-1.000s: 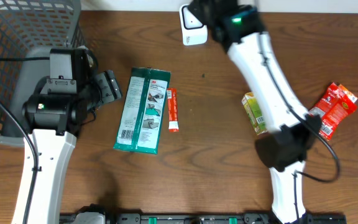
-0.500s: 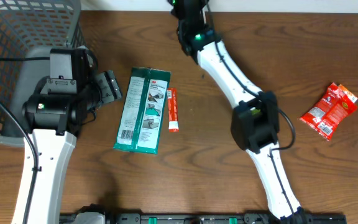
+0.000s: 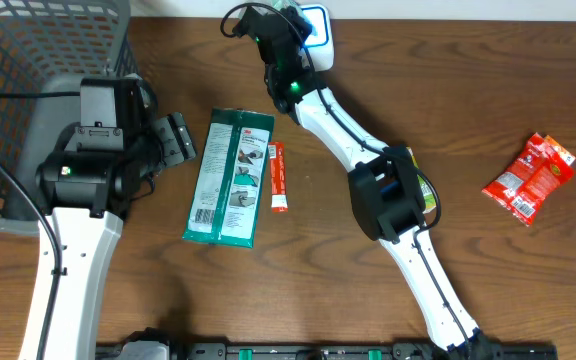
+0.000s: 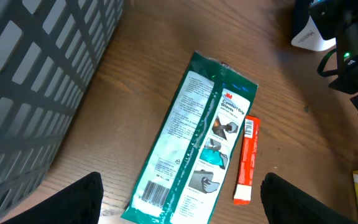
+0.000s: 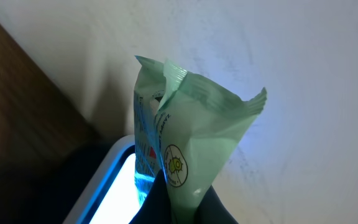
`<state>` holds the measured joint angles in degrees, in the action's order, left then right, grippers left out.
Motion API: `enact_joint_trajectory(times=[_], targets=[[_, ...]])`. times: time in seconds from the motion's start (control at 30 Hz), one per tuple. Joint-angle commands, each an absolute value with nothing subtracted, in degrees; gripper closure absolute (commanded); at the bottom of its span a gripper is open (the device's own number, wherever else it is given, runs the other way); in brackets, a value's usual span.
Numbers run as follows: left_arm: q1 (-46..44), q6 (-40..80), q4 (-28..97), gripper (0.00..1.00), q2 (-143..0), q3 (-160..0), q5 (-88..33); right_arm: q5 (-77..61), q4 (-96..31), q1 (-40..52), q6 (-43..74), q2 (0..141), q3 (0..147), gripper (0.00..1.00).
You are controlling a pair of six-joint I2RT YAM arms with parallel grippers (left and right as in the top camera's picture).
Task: Scan the item barcode
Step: 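Hold the wipe pack up in front of the white scanner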
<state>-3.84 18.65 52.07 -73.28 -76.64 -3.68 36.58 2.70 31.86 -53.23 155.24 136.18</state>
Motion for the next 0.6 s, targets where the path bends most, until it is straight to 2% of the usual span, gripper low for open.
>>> enact_joint_trajectory(times=[0.0,0.4,0.57], targets=[[-3.66,18.72,52.05,0.18,-73.08,-77.65,-3.38,38.13,2.17,32.27,-53.84,155.24,137.12,0.99],[-3.66,18.72,52.05,0.18,-73.08,-77.62,-3.38,40.56,3.33,32.38,-52.86,153.82,137.16,0.99],[-3.66,18.72,52.05,0.18,-73.08,-77.62,-3.36,40.07,-5.65,32.77,-48.03,146.93,137.14,0.99]])
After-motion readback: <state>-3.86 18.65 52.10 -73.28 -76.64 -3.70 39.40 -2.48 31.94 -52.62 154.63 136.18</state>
